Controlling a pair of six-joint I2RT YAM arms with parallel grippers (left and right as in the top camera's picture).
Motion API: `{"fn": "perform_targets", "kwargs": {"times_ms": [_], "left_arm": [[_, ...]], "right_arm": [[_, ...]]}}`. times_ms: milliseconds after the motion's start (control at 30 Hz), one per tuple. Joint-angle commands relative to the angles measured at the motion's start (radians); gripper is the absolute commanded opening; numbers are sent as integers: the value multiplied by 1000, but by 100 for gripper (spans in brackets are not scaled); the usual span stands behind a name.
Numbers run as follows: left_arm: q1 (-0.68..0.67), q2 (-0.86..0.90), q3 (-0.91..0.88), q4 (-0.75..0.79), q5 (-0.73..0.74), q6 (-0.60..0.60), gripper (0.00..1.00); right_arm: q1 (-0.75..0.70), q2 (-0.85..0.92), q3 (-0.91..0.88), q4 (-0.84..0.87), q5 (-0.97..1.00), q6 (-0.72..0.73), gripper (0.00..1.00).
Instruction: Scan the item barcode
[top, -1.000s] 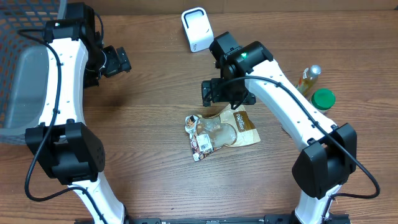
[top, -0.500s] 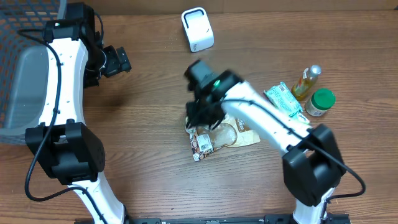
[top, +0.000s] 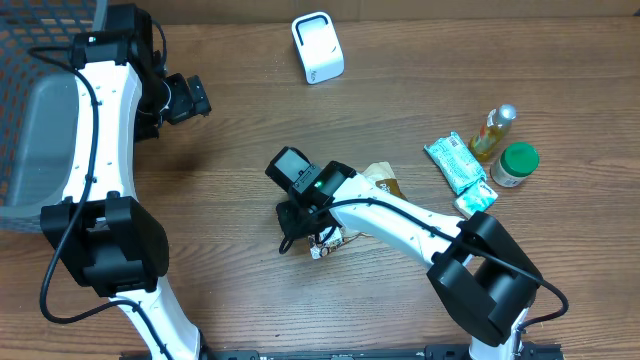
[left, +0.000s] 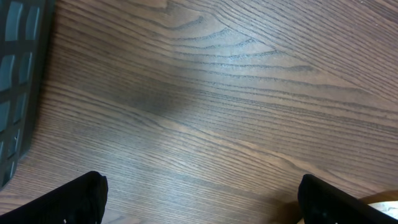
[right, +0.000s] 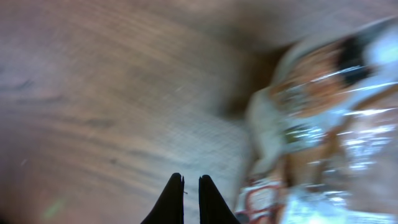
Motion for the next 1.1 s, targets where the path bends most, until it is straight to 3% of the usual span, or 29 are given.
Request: {"fn": "perform_targets", "kwargs": {"times_ms": [0,233,400,600,733,833,900,1067], "left_arm": [[-1,-5,9,1,-3,-10,100],[-1,-5,9,1,-3,-10,99],[-1,-5,9,1,-3,-10,100],[-1,-5,9,1,-3,-10,99],[-1,-5,9,1,-3,-10,100],[-1,-5,9,1,-3,-10,100],[-1,-5,9,1,-3,-10,100],[-1,-5,9,1,-3,-10,100]], "right_arm": [[-29,1,-4,3,102,33,6],[-98,1,-4,-19,196,33,5],[-158,-2,34,-34,147,21,4],[-169,-6,197,-115,63,-74,14],[-172,-6,236,-87,78,-73,49],[-172,-5,235,-38,175,-73,85],[-172,-5,236,-26,238,-73,100],[-172,-5,235,-29,289,-73,100]]}}
